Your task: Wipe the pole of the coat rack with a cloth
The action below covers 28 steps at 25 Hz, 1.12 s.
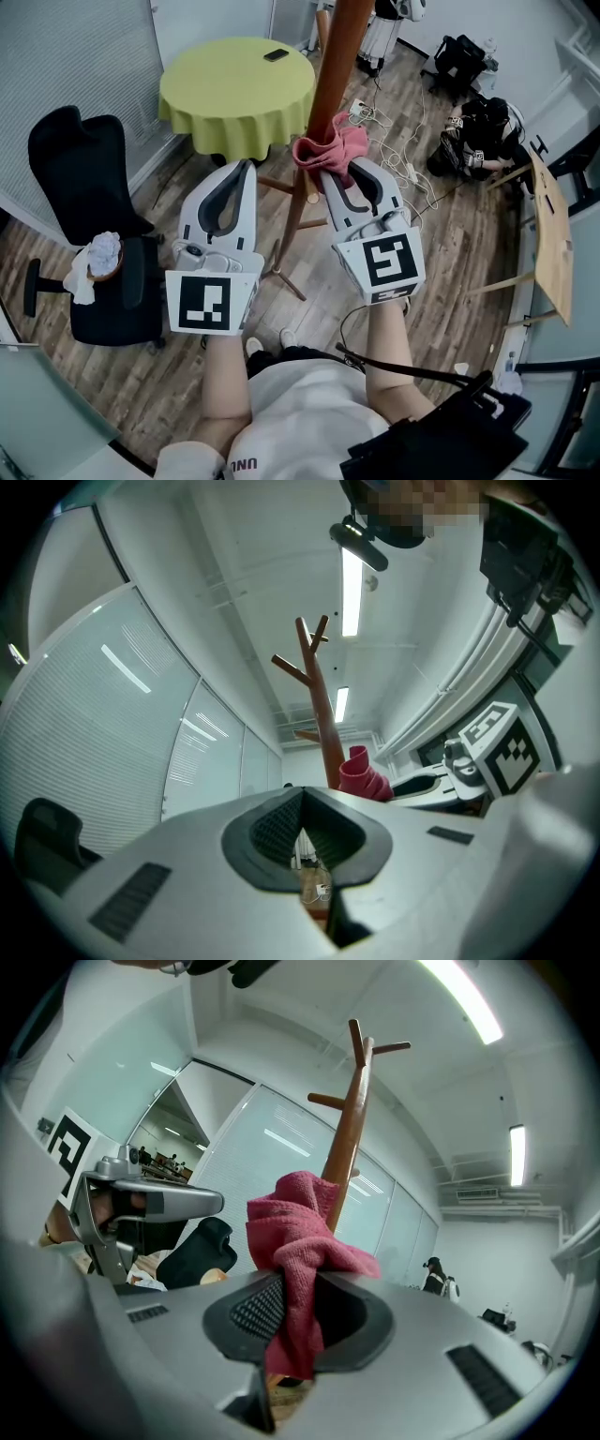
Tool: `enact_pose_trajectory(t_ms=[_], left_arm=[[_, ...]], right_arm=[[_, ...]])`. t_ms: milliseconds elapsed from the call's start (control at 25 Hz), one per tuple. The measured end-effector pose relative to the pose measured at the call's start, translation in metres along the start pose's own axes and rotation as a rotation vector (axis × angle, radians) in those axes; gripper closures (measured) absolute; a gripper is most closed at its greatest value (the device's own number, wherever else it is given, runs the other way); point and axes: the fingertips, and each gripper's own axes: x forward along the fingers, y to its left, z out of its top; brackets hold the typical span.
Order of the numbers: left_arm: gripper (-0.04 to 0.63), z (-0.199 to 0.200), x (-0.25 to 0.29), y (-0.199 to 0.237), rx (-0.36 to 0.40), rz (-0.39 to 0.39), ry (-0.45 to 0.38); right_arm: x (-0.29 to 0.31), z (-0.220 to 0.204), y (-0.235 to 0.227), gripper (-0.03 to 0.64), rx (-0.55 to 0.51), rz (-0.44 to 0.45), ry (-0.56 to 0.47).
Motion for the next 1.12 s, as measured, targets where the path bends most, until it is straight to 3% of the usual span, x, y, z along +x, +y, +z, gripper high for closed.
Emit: enact_pose_trajectory(t_ms=[320,560,1120], left_arm=[[0.583,-0.003,0.0,0.003,-0.011,0.005,0.006],[0.583,-0.005,-0.001,0.0,-0.011,-0.001,0.012],[0.581,-0.011,0.001,-0.004,-0.023,-0.025,0.028]], right_arm=[[-0.004,0.005,0.003,0.535,-0.042,0.022,-0.002],[-0.008,0.018,0.006,0.535,-0.105,0.044,-0.069],[-0.017,0.031,0.006,0.535,-0.093,0.028,-0.099]])
